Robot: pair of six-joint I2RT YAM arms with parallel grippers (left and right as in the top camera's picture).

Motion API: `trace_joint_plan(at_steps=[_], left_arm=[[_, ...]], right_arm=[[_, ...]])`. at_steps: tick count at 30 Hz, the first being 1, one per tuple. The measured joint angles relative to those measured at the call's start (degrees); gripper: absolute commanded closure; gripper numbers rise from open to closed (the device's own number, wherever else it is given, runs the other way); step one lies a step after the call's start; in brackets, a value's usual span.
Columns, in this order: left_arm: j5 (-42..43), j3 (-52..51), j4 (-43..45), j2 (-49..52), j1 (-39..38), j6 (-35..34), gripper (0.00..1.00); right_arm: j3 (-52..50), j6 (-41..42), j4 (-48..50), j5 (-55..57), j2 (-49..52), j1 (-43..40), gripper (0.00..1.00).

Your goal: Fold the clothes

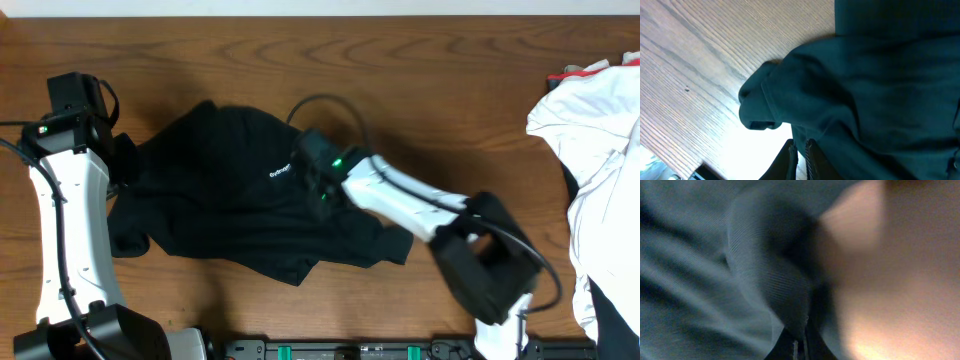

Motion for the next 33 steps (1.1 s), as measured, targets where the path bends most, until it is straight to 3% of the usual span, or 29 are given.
trace_joint_plan(at_steps=[7, 8, 9, 10, 13, 18, 24, 29, 33], left_arm=[[0.0, 0.0, 0.0, 0.0, 0.0, 0.0, 0.90], [0.0, 0.0, 0.0, 0.0, 0.0, 0.0, 0.90], [0.0, 0.0, 0.0, 0.0, 0.0, 0.0, 0.90], [0.0, 0.0, 0.0, 0.0, 0.0, 0.0, 0.89], [0.0, 0.0, 0.0, 0.0, 0.0, 0.0, 0.89], [0.0, 0.0, 0.0, 0.0, 0.0, 0.0, 0.83], [-0.2, 0.0, 0.0, 0.0, 0.0, -0.2, 0.74], [-0.2, 0.0, 0.0, 0.0, 0.0, -0.2, 0.72], [-0.2, 0.0, 0.0, 0.0, 0.0, -0.3, 0.69]], right_arm=[[6.8, -2.0, 10.6, 5.1, -8.2, -12.7, 0.94], [7.3, -2.1, 13.3, 5.4, -8.6, -14.6, 0.84], [7.5, -2.0, 15.8, 5.8, -8.7, -16.2, 0.47], [7.7, -2.3, 18.6, 6.1, -8.6, -18.4, 0.21], [7.7, -2.5, 22.0, 5.0, -7.8, -23.8, 0.01], [7.7, -1.9, 15.0, -0.1, -6.5, -29.1, 0.01], [7.5, -1.6, -2.9, -9.8, -6.4, -28.9, 0.18], [7.2, -2.2, -13.9, -17.1, -6.4, -23.3, 0.21], [5.6, -3.1, -13.9, -18.0, -6.4, -14.4, 0.24]])
